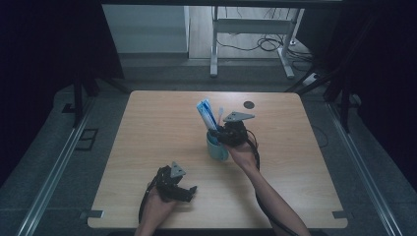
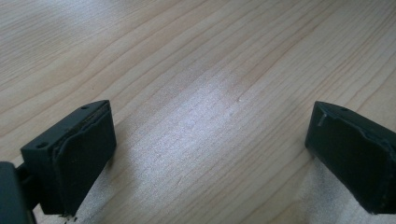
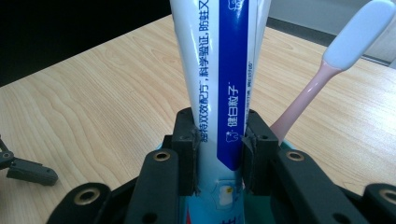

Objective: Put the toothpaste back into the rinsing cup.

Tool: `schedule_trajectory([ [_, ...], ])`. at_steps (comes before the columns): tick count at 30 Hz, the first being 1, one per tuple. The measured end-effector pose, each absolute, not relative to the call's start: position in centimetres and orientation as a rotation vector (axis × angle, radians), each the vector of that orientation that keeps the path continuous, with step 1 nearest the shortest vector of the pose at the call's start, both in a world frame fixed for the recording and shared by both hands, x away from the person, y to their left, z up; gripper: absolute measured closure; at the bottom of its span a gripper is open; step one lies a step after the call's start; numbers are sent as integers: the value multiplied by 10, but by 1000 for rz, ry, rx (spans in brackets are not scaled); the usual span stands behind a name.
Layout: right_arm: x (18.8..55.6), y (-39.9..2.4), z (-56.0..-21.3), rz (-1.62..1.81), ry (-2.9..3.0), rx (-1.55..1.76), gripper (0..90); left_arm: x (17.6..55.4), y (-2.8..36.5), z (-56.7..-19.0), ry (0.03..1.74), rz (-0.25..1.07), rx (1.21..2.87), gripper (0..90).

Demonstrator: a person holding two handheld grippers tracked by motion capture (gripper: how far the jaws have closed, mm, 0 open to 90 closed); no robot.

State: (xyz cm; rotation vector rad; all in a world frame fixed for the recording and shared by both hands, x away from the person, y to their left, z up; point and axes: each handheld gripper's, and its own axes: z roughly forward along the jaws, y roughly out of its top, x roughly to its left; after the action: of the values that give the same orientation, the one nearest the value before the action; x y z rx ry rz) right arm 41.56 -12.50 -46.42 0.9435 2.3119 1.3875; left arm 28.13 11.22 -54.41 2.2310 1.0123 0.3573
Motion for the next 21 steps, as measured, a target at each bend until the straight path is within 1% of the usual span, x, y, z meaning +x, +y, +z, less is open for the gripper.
schedule_trajectory([
  [17, 416, -129, -469, 1382, 2358, 968, 663, 281, 112, -544, 1012, 357, 2231, 19],
  [19, 415, -128, -470, 1345, 2376, 959, 636, 281, 112, -544, 1011, 357, 2230, 19],
  [21, 414, -128, -472, 1338, 2372, 957, 641, 281, 112, -544, 1012, 356, 2231, 19],
])
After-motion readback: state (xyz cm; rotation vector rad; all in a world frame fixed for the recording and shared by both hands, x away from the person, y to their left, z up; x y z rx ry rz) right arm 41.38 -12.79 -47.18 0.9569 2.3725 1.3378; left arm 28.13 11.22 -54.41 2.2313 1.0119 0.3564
